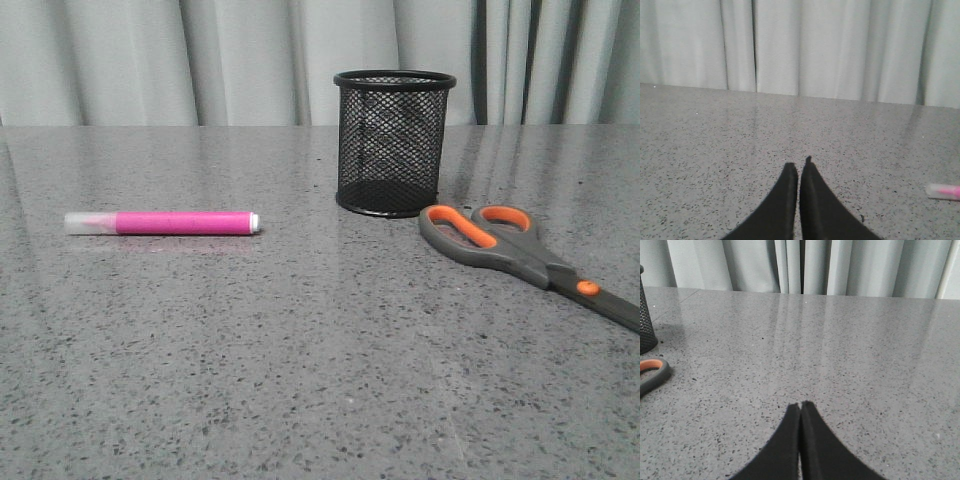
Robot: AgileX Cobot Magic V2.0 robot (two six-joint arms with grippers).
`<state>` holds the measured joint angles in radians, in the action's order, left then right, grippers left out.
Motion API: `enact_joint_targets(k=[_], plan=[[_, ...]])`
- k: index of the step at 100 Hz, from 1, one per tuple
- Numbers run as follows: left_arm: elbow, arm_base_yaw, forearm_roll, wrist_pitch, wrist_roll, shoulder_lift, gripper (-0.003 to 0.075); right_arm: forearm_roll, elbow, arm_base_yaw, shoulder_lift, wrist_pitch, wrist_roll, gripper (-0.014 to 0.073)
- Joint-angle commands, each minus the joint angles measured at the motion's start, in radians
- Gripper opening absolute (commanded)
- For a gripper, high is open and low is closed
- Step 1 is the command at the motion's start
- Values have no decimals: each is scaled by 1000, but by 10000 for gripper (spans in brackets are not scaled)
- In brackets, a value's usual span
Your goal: Put pen and scissors into bin
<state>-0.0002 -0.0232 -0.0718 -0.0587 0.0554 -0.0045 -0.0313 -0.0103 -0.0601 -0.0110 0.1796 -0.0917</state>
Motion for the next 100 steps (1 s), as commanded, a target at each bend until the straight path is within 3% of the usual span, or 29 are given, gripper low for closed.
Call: enact_joint_targets(k=[1, 100], plan=[[46, 1, -7, 72, -8, -31, -19, 10, -14, -5, -20, -73, -2, -76], [46, 1, -7, 72, -8, -31, -19, 10, -14, -5, -20, -116, -2, -76]])
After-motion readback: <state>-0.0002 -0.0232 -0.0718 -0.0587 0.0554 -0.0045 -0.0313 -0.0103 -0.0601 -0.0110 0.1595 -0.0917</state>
